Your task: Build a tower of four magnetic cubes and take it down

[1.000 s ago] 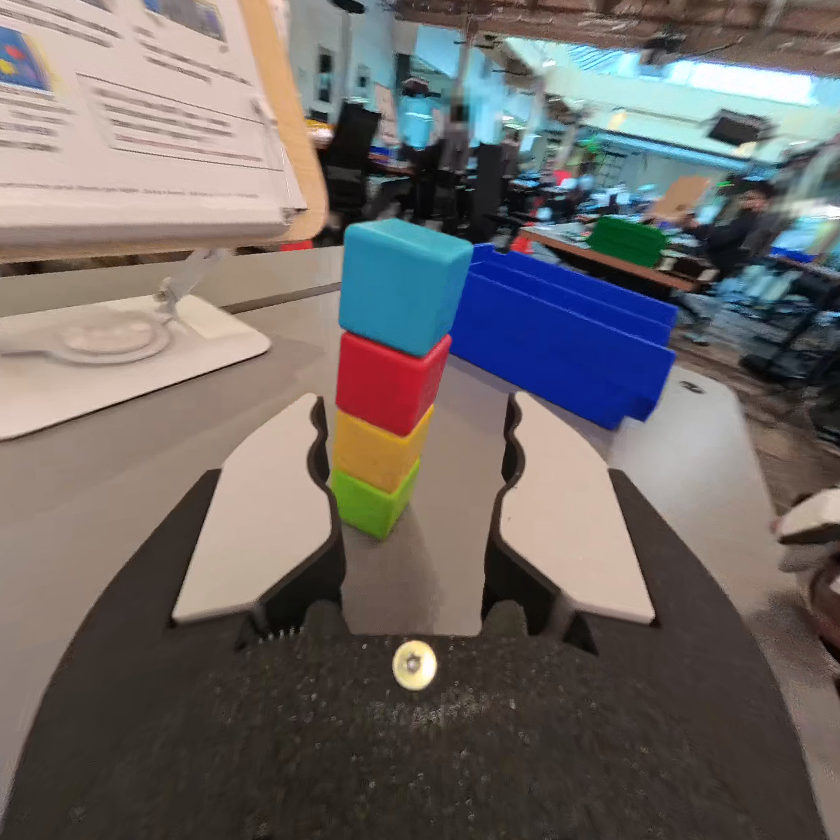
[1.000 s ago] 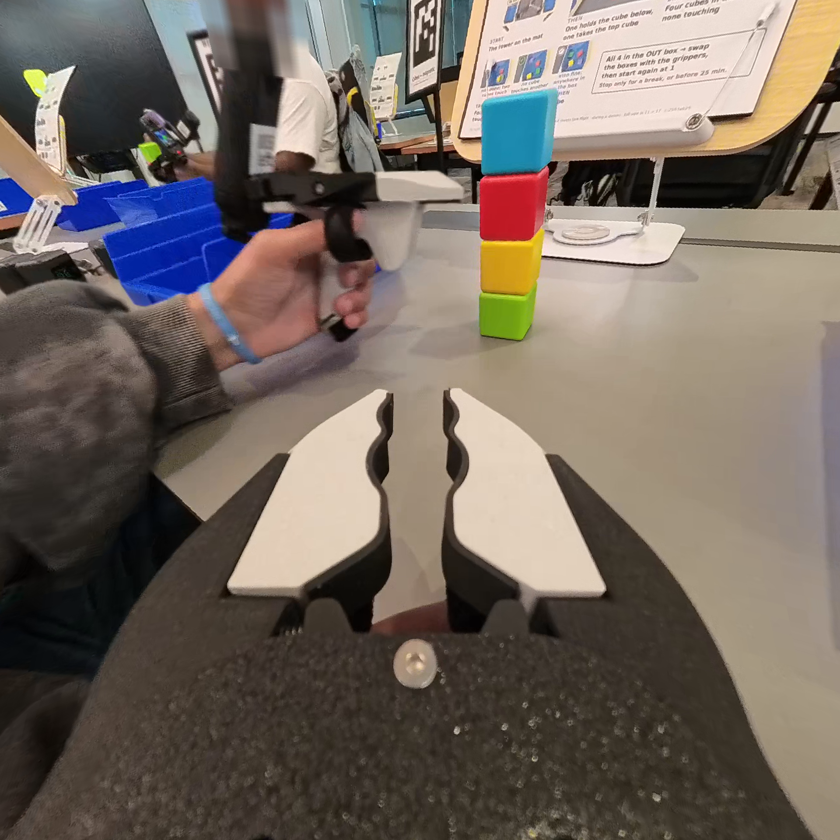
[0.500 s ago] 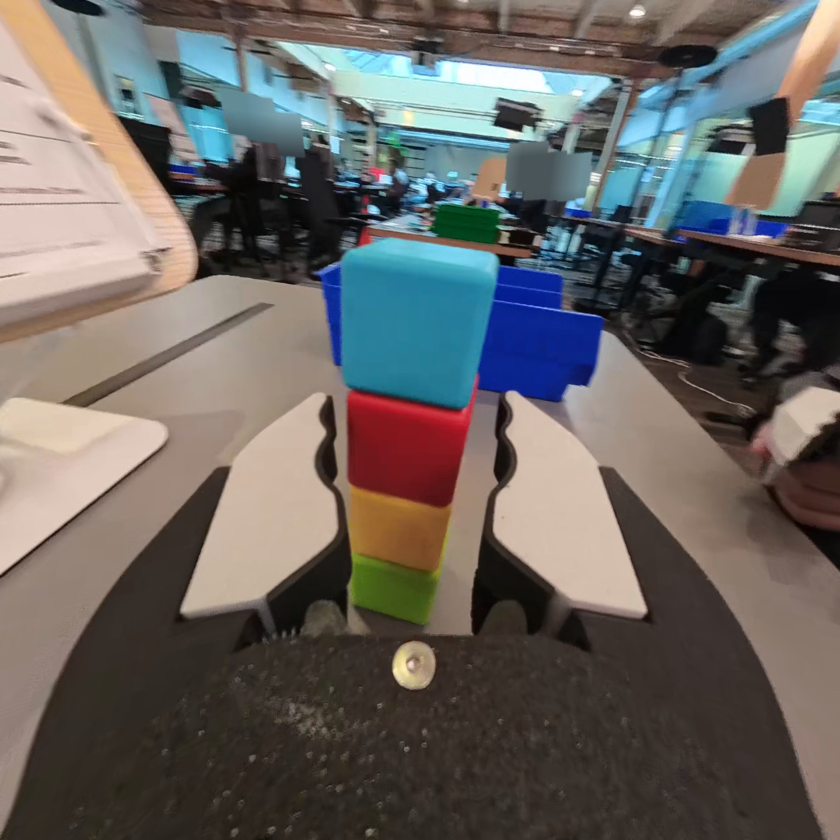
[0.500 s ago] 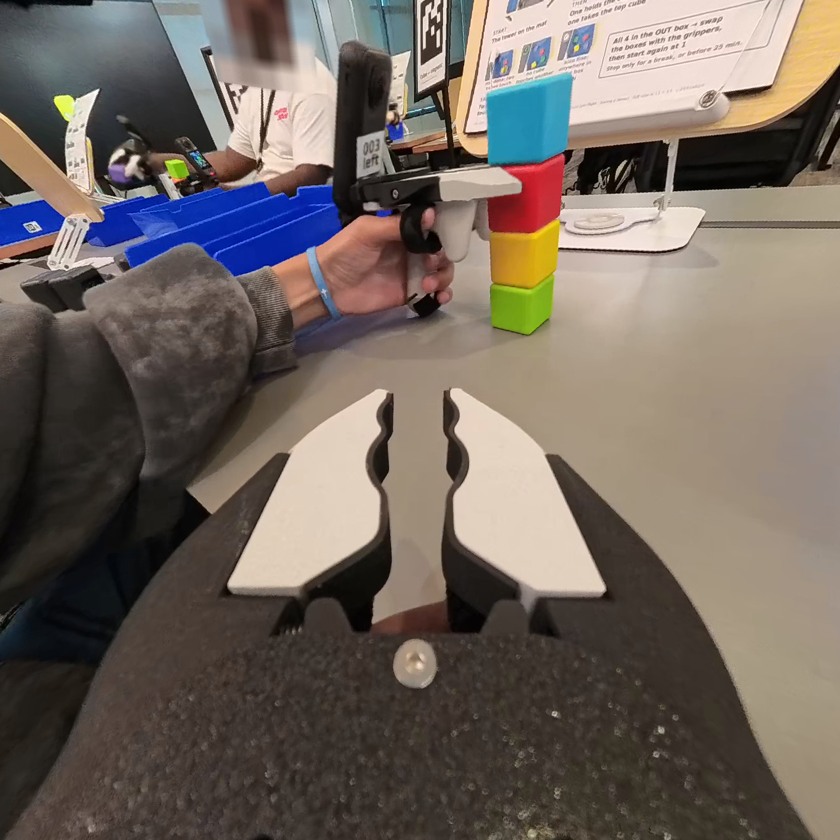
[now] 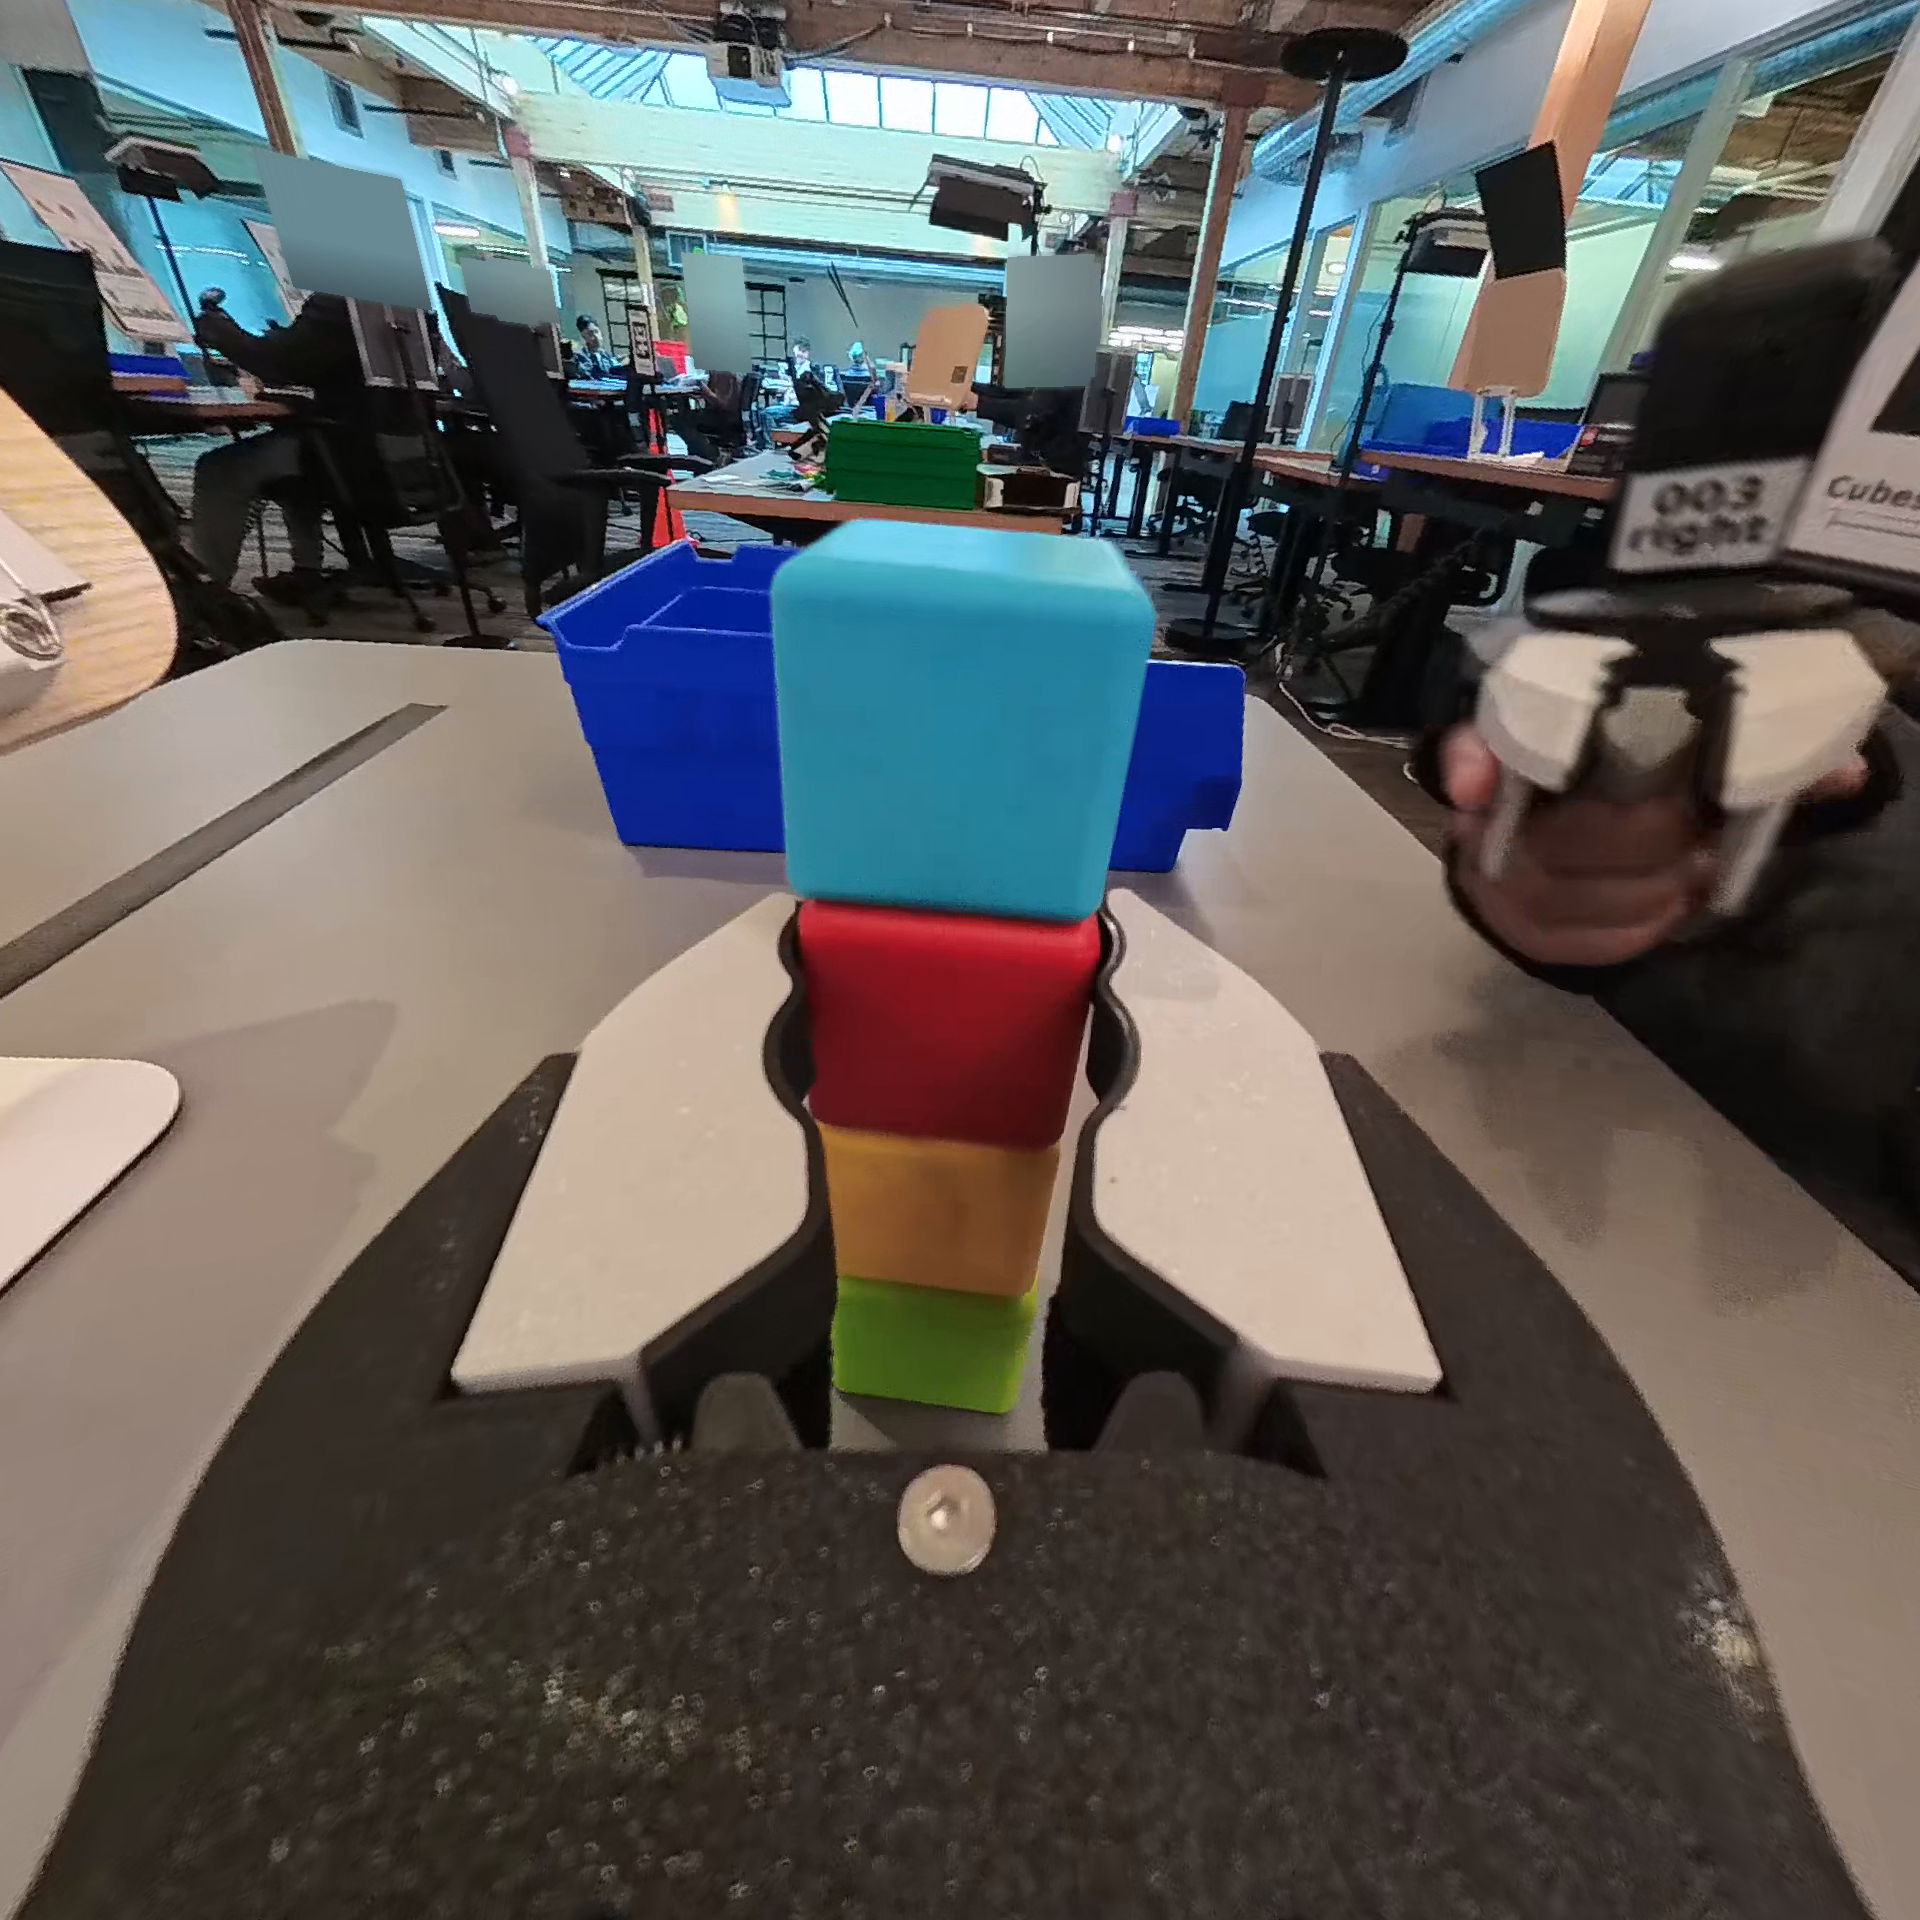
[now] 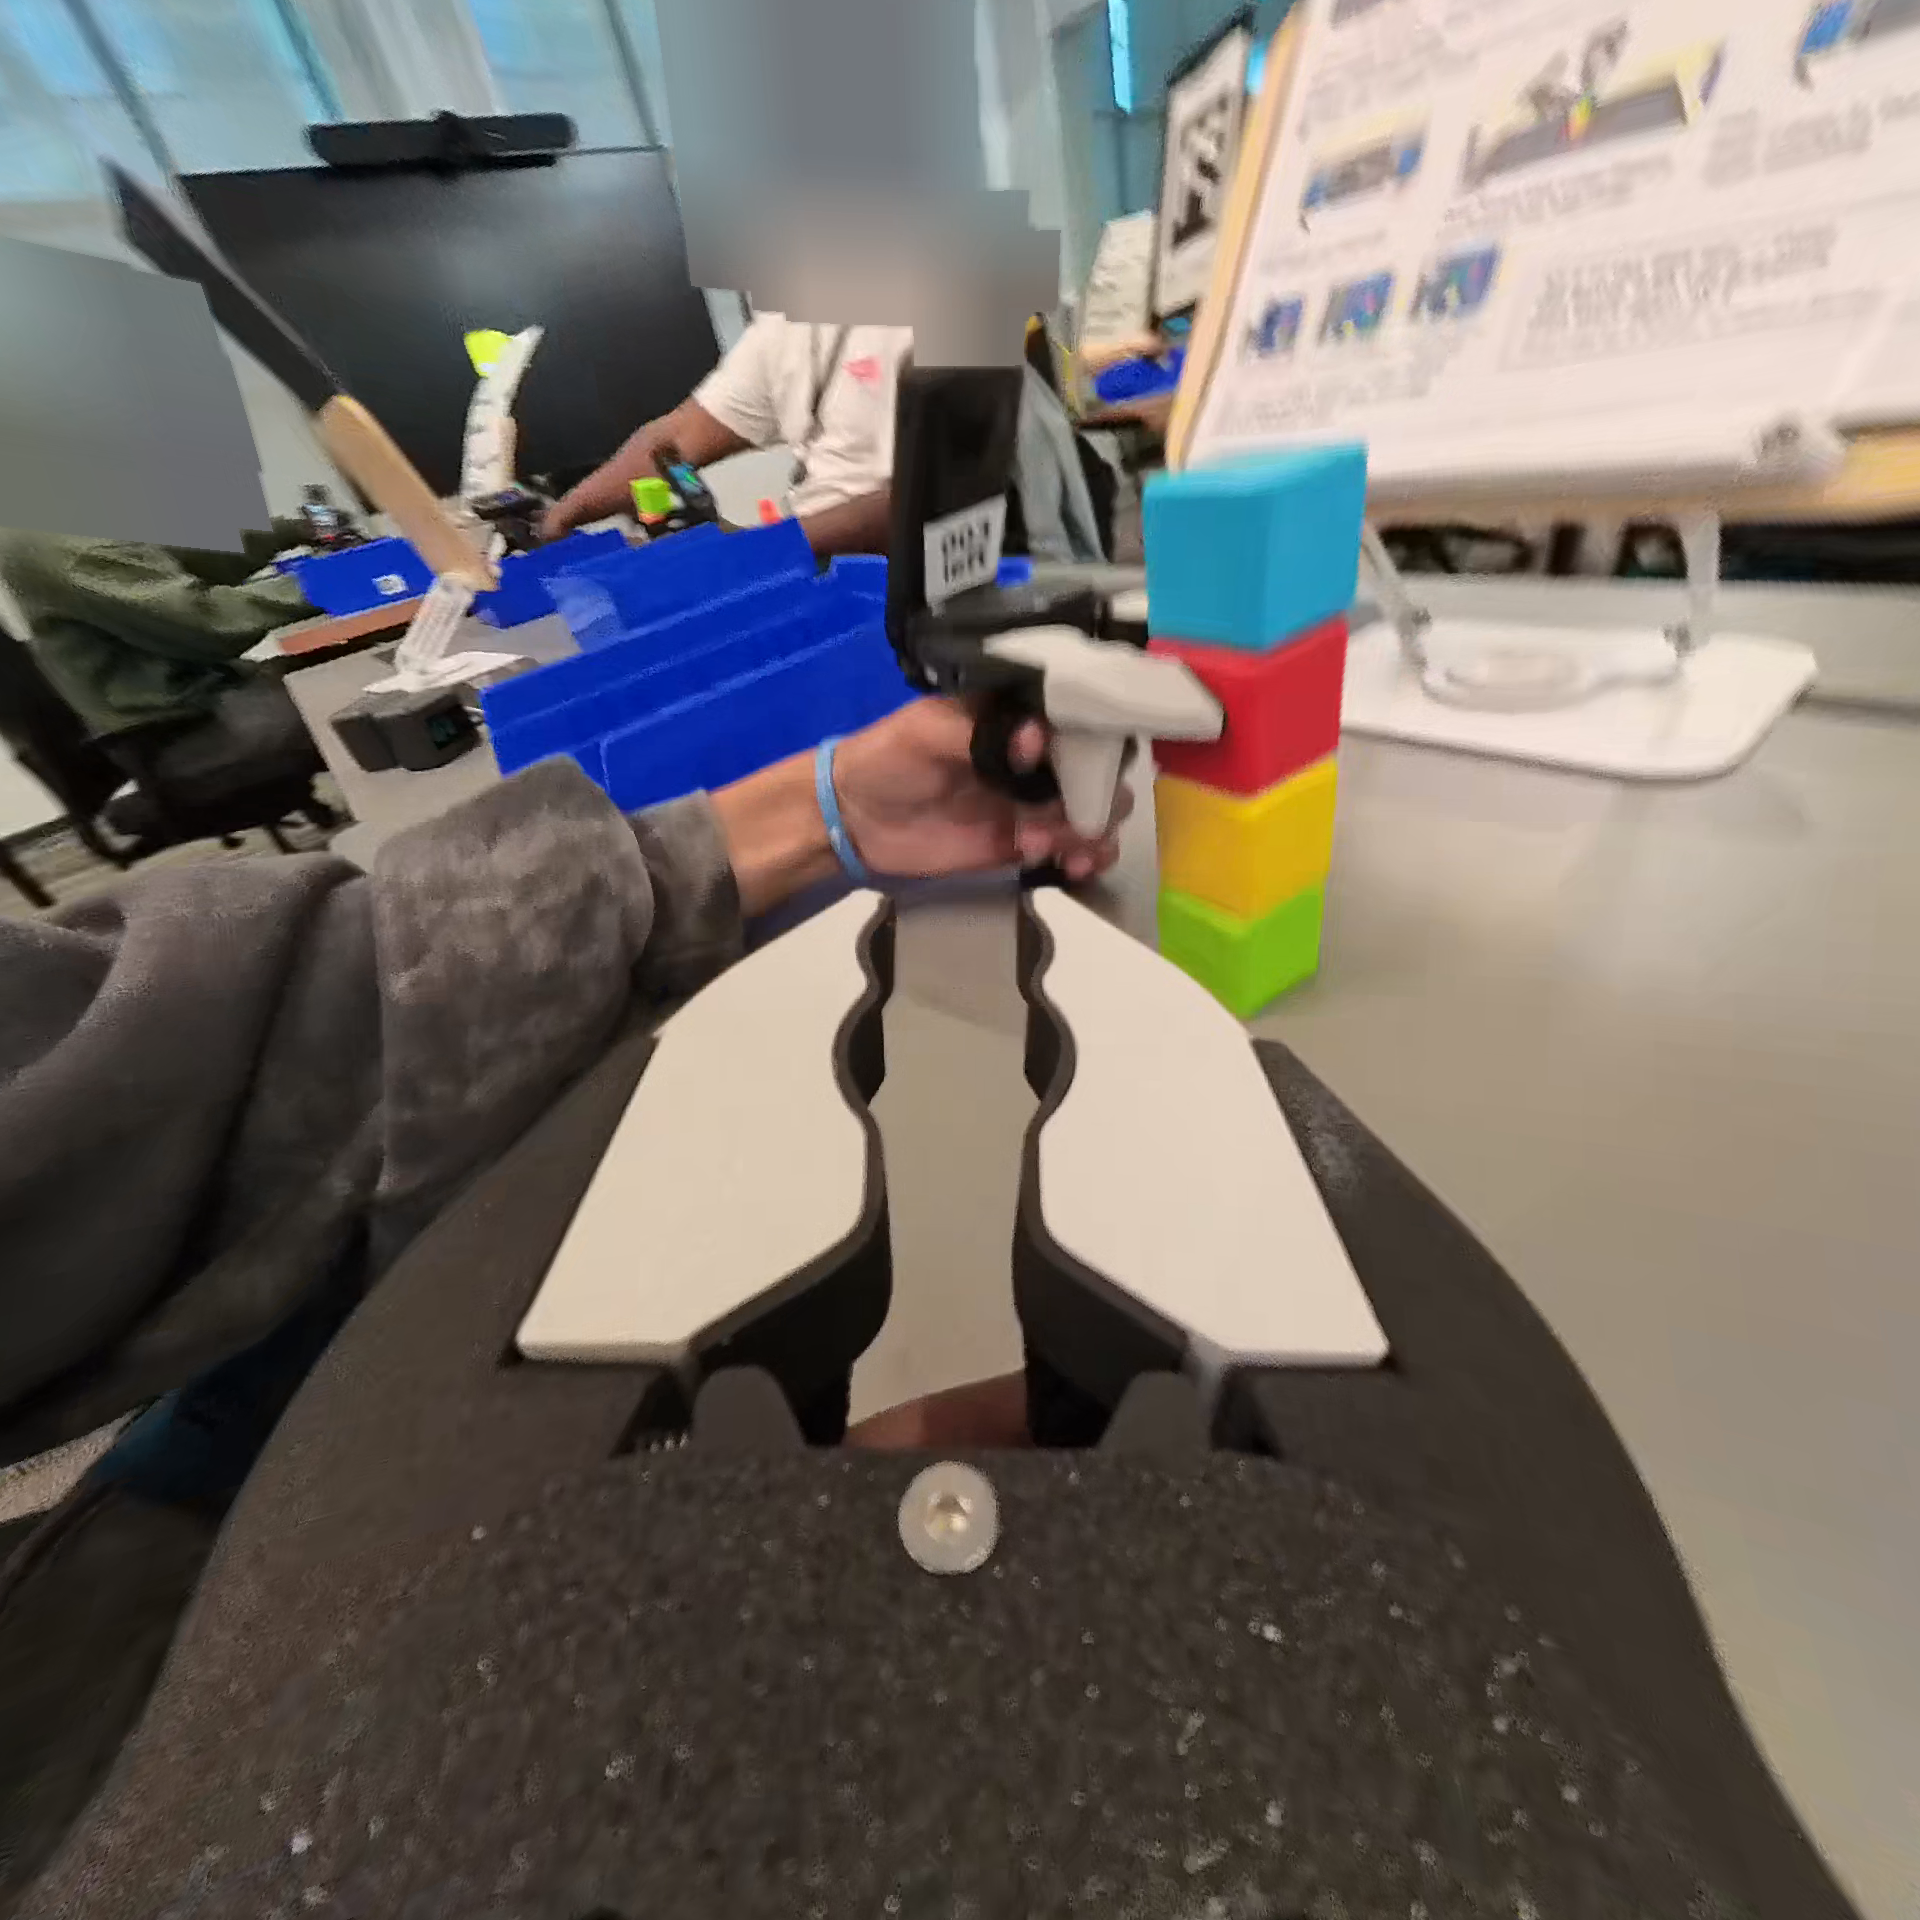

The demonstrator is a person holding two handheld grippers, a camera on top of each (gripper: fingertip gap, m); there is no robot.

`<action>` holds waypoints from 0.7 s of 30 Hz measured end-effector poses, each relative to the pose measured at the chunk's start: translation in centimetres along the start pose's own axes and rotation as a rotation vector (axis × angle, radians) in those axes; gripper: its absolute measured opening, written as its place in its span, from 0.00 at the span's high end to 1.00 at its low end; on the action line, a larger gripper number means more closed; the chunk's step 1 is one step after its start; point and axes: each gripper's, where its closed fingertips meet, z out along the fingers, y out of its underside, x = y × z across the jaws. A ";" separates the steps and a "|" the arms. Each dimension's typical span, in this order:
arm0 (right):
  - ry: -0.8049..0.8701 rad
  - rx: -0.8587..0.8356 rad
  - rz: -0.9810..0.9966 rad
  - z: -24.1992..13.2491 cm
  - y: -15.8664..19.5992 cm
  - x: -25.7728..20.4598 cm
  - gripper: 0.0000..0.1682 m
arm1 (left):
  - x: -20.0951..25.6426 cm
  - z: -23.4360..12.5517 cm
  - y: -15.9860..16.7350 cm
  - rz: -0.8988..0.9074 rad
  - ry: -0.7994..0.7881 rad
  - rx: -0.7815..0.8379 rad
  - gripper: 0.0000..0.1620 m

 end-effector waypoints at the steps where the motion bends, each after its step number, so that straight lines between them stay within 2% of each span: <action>1: -0.037 0.005 -0.021 0.9 -0.9 0.7 0.86 | 0.1 0.0 0.0 0.003 0.006 0.000 0.70; 5: -0.060 -0.002 -0.128 5.3 -3.8 4.9 0.81 | 0.4 0.0 0.0 0.012 0.019 -0.001 0.70; 11: -0.114 0.001 -0.141 10.7 -4.9 7.8 0.74 | 0.5 -0.1 0.0 -0.001 0.035 0.003 0.70; 15: -0.217 0.003 -0.128 11.7 -5.3 7.3 0.68 | 0.5 -0.2 0.0 -0.011 0.047 0.006 0.70; 19: -0.281 -0.064 -0.138 12.3 -4.3 7.2 0.60 | 1.2 0.1 0.0 0.005 0.074 0.001 0.70; 21: -0.290 -0.064 -0.125 12.6 -4.0 7.5 0.60 | 1.3 0.1 0.0 0.007 0.081 0.000 0.70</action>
